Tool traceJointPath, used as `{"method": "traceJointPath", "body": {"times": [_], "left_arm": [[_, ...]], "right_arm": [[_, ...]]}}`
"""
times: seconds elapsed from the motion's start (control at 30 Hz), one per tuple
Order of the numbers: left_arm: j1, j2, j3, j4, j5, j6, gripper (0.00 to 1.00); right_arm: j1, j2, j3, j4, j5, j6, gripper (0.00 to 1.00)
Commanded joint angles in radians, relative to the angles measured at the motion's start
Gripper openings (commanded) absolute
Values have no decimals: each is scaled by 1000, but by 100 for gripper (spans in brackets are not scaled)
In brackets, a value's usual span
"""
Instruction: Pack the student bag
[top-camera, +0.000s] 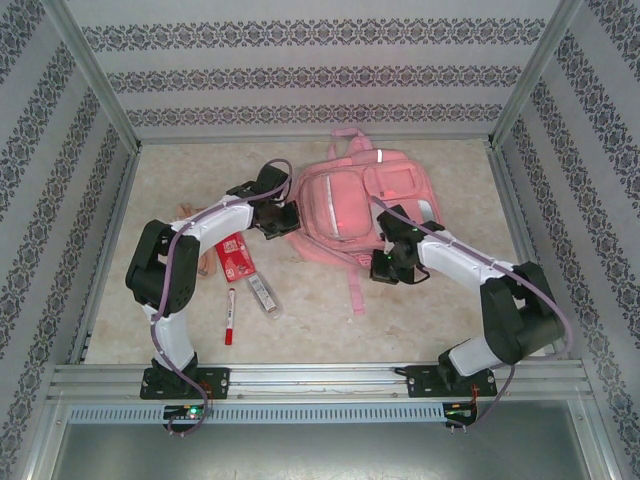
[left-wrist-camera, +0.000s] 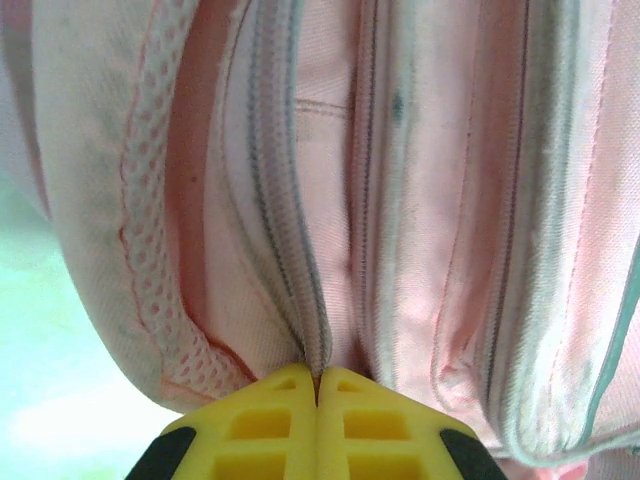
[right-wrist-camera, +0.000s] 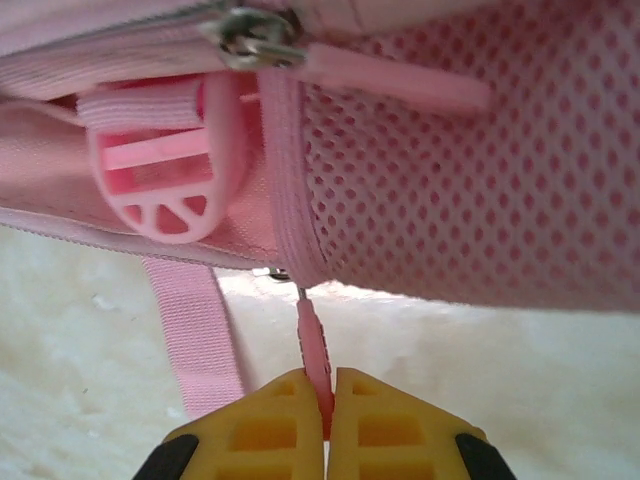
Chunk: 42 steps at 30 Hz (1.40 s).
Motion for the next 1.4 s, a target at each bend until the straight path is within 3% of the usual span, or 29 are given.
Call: {"method": "traceJointPath", "body": {"times": [0.0,0.07,0.1,0.2,0.27,0.37,0.47,0.53,0.57,0.67,0.77,0.93,1.1,1.23,1.37], "left_arm": [[25,-20,-17,65,-31,33,0],[23,-9,-23,94,9,23,0],[22,-7,-27,114,33,24,0],[-4,-27,-39,146,81,63,11],[-26,-54,-31,115,90,95,24],[-39,-105,-23,60,118,135,30],[-29,-168,14,-23,46,216,37],[-14,-176,69,-85,-20,287,55],[-4,-165,99,-117,-49,304,58],[48,-62,205,-195,-76,360,59],[92,51,264,-212,-84,384,56],[120,177,293,-195,-54,368,49],[116,193,230,-146,36,353,43],[114,145,136,-113,74,366,41],[106,116,68,-104,137,351,37]], "right_arm": [[-38,-38,-31,-60,150,54,0],[-49,-49,-31,-40,149,55,0],[-53,-55,-29,-29,141,47,6],[-68,-99,-22,-20,123,33,15],[-83,-142,-1,-33,105,8,27],[-87,-191,55,-36,61,-82,39],[-77,-194,113,-3,-15,-179,46],[-61,-154,163,24,-71,-232,49],[-44,-128,193,27,-79,-247,49],[51,-20,301,50,-58,-307,53],[143,86,387,95,39,-326,61],[182,265,519,164,111,-273,64],[221,395,609,173,270,-303,64],[257,451,625,146,493,-336,62],[270,479,609,142,524,-358,59]]}}
